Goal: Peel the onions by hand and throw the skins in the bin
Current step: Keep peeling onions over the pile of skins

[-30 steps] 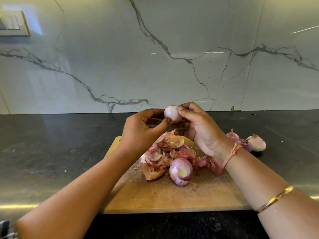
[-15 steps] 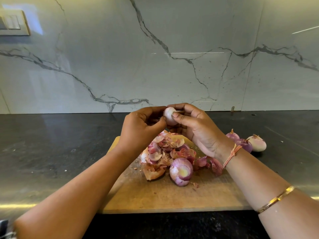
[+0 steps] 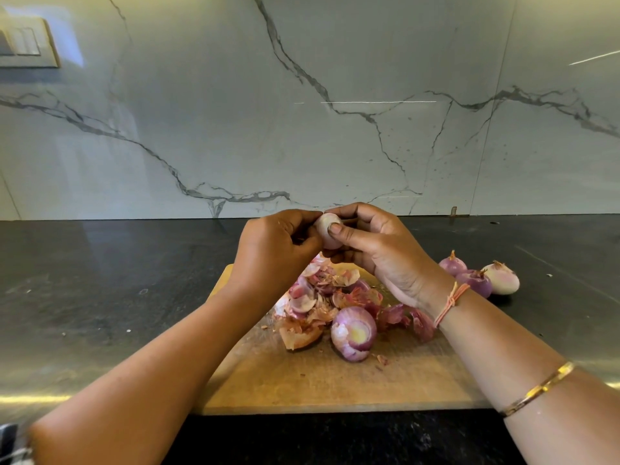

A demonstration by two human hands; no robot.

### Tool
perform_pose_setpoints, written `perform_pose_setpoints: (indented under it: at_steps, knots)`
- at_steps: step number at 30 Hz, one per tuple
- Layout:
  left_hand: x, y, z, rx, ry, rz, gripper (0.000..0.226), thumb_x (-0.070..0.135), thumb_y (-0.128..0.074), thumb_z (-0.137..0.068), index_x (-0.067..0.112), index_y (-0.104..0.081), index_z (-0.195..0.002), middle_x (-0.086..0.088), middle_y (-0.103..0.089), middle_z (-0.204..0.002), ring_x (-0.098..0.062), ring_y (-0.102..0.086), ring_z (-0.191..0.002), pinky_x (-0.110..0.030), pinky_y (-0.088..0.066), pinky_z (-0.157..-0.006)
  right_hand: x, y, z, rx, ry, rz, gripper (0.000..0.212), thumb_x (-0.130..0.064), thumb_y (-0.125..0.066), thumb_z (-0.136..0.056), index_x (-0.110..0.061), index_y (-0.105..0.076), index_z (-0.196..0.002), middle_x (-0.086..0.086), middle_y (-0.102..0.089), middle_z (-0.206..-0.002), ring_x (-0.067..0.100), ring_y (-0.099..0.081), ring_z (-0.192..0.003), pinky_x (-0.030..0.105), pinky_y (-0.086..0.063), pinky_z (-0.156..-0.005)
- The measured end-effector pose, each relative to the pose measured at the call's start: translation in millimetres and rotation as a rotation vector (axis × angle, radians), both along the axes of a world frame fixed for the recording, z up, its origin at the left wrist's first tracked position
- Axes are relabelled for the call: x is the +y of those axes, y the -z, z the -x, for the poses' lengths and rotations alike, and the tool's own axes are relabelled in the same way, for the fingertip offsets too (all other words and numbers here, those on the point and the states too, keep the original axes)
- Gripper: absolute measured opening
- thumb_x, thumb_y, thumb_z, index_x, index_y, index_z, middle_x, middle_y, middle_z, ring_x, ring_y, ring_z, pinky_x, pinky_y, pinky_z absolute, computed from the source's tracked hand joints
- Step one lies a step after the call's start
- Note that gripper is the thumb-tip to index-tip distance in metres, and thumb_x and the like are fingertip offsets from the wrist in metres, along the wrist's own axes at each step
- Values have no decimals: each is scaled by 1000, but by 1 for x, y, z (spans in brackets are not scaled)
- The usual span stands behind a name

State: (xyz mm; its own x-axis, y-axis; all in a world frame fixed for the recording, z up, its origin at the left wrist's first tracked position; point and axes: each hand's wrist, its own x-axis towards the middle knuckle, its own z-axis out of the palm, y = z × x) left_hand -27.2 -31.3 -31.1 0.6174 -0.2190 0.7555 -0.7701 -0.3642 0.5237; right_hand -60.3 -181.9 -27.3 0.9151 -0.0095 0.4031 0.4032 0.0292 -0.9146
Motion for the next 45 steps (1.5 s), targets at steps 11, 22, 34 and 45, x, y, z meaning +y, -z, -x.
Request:
perform_pose_setpoints:
  at_steps: [11, 22, 34, 45]
  knots:
    - [-1, -3, -5, 206, 32, 180, 25, 8, -67, -84, 32, -68, -79, 13, -69, -70, -6, -68, -67, -30, -59, -69, 0, -3, -2, 60, -96, -127, 21, 1, -52, -91, -11, -66, -100, 17, -65, -100, 21, -62, -77, 25, -53, -65]
    - [-4, 0, -4, 244, 13, 234, 20, 9, -67, -85, 29, -68, -86, 10, -70, -73, -11, -70, -69, -35, -59, -73, 1, 0, -5, 85, -54, -108, 33, -4, -38, -97, -17, -67, -103, 26, -59, -121, 21, -61, -75, 26, -52, -65]
    - [-6, -6, -6, 603, 220, 542, 15, -1, -61, -87, 11, -70, -83, -6, -70, -76, -11, -67, -67, -19, -56, -65, 5, -2, -4, 101, -127, -241, 23, 4, -45, -93, -7, -62, -104, 21, -59, -112, 21, -58, -84, 30, -52, -78]
    - [-4, -3, -14, 718, 151, 673, 16, 3, -60, -90, 12, -69, -82, -3, -70, -77, -10, -64, -67, -20, -57, -68, 3, -5, 1, 169, -153, -383, 13, -3, -47, -93, -6, -58, -98, 18, -61, -92, 20, -61, -64, 21, -51, -55]
